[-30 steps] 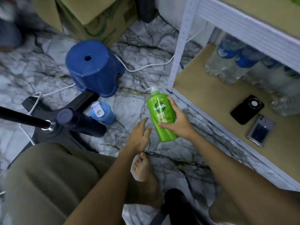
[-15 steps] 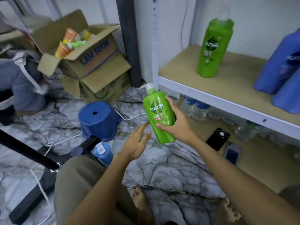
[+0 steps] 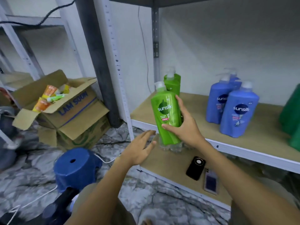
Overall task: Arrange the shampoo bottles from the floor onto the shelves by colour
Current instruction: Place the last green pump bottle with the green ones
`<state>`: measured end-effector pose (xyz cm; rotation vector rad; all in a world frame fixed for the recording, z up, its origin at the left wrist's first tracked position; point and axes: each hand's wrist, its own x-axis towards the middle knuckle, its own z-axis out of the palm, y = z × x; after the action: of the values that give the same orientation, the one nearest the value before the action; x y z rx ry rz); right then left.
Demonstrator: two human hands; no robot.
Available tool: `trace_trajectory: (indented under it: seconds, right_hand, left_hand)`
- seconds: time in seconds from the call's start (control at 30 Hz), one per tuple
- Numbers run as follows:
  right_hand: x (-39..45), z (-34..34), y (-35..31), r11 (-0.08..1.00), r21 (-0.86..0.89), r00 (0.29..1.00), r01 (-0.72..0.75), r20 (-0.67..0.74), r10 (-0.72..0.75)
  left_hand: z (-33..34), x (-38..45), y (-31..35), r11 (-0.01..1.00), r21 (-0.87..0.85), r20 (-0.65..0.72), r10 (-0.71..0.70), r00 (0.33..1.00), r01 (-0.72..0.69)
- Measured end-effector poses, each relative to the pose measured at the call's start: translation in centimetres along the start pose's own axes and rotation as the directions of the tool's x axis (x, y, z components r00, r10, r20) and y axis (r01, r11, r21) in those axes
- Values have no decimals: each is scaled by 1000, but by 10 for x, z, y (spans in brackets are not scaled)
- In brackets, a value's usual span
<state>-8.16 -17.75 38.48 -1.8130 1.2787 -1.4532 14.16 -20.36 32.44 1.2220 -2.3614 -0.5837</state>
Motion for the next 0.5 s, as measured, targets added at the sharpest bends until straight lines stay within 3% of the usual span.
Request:
trace_trajectory:
  seconds: [0.33,0.5]
  right_hand:
    - [35,-44,44,993,-103,987,-57,-154,41]
    - [44,-33,66,979,-182,964,-93,-262,42]
  left_hand:
    - [32,92,-27,995,53,6,80,997,-80]
    - [48,109,-48,951,276,-99,172,980,-139]
